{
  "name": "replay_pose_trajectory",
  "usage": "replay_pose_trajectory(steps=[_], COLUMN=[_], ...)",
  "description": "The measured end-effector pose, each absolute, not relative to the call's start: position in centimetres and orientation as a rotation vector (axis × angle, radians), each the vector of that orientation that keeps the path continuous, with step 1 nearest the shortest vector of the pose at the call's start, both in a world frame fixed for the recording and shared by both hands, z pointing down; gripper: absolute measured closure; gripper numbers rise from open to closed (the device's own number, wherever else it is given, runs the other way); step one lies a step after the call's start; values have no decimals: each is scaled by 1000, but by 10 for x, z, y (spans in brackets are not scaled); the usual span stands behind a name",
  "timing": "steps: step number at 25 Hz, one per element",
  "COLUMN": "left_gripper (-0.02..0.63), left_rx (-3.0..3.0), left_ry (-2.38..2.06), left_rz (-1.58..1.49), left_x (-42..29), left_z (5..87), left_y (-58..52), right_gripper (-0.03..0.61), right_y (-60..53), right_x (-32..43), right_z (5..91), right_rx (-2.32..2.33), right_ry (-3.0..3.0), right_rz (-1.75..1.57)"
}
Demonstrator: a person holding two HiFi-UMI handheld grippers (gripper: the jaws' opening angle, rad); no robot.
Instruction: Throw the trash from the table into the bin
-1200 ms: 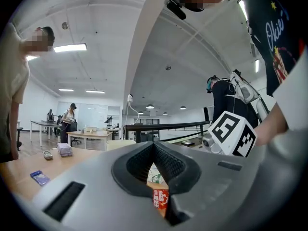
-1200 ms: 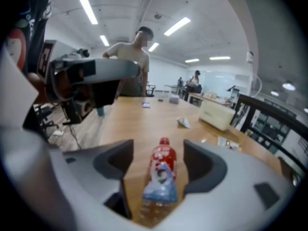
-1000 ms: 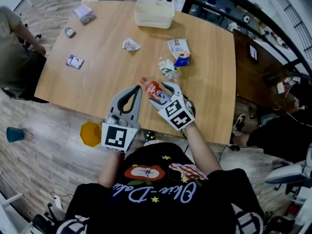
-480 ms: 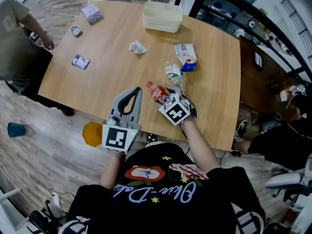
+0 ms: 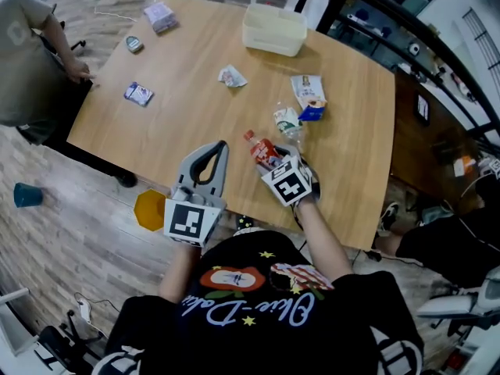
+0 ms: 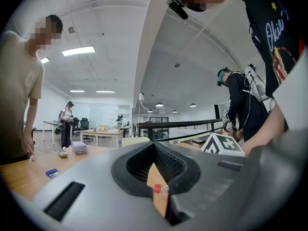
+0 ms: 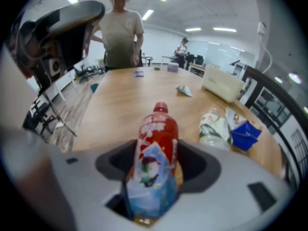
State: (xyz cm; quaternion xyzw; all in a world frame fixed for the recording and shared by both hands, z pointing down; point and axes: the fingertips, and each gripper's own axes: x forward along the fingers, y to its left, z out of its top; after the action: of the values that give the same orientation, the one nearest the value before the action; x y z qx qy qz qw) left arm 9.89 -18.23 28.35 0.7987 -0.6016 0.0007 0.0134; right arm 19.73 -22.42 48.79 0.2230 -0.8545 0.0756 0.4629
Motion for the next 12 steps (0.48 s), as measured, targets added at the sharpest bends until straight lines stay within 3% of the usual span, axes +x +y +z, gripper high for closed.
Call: replay_pose_trajectory(steps=[12], left_gripper=[603], left_rx=[2489], left_ry=[-1852], left_rz=[-9], left_x=[108], left_z=[282], left_y=[-180], right_gripper=[299], right_y=[-227], right_x=[186], right_z=[424], right_rx=[665], right_ry=[-2316], right_rz=[128])
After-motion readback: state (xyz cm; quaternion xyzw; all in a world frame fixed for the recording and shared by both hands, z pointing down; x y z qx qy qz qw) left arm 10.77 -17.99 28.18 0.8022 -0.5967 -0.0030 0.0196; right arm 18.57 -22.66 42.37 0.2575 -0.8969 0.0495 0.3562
